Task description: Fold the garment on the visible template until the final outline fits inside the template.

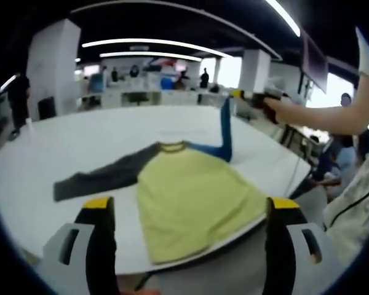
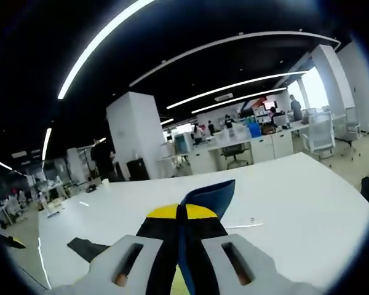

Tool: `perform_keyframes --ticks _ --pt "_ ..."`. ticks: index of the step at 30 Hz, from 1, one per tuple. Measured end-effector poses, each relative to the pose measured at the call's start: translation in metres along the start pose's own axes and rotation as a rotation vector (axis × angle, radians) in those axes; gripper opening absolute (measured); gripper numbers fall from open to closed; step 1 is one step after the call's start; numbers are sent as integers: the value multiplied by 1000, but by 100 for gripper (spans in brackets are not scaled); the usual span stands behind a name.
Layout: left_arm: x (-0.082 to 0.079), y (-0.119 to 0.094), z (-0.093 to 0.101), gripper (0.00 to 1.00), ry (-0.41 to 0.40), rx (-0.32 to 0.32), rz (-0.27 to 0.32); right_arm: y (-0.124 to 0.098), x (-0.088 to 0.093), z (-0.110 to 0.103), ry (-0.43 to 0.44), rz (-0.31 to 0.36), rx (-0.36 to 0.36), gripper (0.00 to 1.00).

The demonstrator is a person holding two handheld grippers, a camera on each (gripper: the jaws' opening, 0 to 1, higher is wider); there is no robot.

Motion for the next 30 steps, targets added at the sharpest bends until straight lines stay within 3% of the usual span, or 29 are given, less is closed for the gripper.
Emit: perform_keyframes --ticks 10,17,30 --pt "8 -16 -3 98 -23 -39 7 17 10 -62 -30 -14 -124 2" --pt "13 -24 -6 98 -36 -61 9 29 22 -93 -44 -36 -174 2" --pt "19 -40 -13 98 -56 -97 17 36 78 -124 -75 -145 -220 2"
Point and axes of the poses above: the point that each gripper's makers call its tool centre point, and the gripper's own axes: y roughly forward along the fingers, z roughly to its right, x roughly out of its underside, the point moved 1 cm from there along -y, roughly backward along the fingers, and after that the axes turned 14 degrees about x, right-handed, at the moved point
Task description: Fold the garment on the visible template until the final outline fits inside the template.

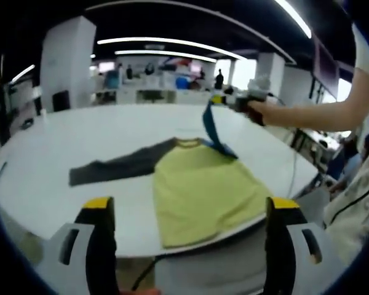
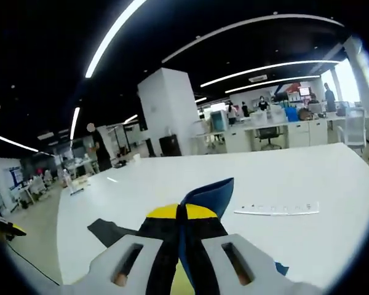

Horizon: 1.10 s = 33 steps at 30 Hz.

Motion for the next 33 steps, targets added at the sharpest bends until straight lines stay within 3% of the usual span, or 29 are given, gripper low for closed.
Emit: perform_keyframes --ticks 10,23,33 --pt "8 -12 -1 98 -26 -39 9 21 45 -25 -28 -82 -40 2" --pt "-18 -3 14 99 20 -8 47 43 96 -58 -61 -186 -44 2" --pt "-22 1 19 99 23 11 54 50 132 -73 -89 -275 -68 2"
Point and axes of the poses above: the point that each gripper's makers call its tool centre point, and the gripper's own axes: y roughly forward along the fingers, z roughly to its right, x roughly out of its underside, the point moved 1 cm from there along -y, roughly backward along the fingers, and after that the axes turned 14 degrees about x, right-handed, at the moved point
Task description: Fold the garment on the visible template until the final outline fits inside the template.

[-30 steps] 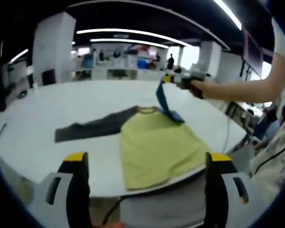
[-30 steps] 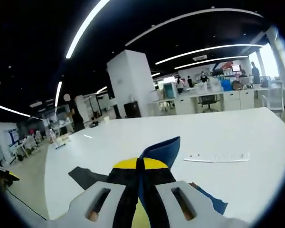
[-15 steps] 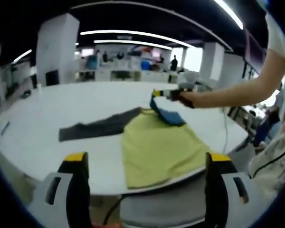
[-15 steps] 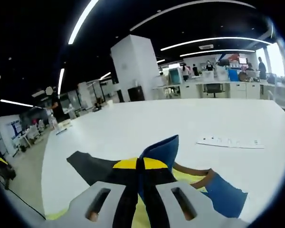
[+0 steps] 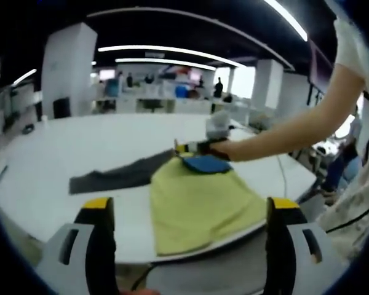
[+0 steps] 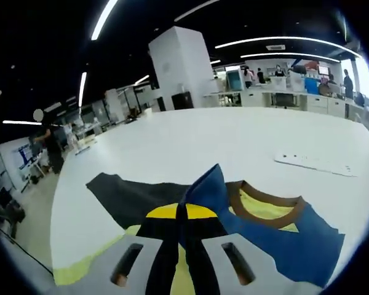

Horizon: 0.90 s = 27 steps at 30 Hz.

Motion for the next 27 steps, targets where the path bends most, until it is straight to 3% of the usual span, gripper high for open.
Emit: perform_keyframes --ticks 8,21,27 --pt "2 -4 -3 99 -12 -16 -2 15 19 -8 23 -37 -1 2" --pt "2 -12 -10 99 -24 -33 1 20 24 -21 -48 -53 -37 2" --pt "4 -14 -13 99 -32 -34 7 25 36 -26 -75 -76 -51 3"
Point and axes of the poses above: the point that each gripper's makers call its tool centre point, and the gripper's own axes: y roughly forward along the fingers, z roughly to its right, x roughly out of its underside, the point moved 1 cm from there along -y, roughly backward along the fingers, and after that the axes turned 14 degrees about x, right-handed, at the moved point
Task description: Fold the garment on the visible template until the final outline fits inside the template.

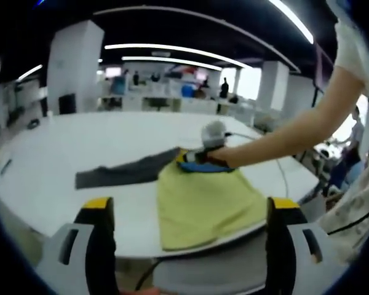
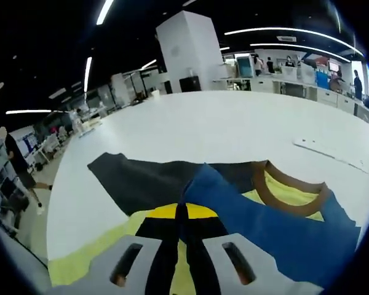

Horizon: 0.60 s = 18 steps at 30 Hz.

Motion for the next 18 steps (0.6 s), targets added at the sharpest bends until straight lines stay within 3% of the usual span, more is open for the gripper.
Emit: perform_keyframes --ticks 4,11,13,15,18 --pt "2 -2 0 99 -4 3 0 -3 -4 -6 -12 26 -10 5" --pt "0 2 0 99 -4 20 7 -16 -16 -14 -55 85 -31 23" --pt "-1 6 0 99 2 29 7 -20 -21 -16 -93 110 -53 36" --pt "-3 10 2 99 6 39 10 -29 -27 -16 -159 144 -57 59" --pt "-4 16 4 99 13 53 9 -42 -29 -18 -212 164 -61 72"
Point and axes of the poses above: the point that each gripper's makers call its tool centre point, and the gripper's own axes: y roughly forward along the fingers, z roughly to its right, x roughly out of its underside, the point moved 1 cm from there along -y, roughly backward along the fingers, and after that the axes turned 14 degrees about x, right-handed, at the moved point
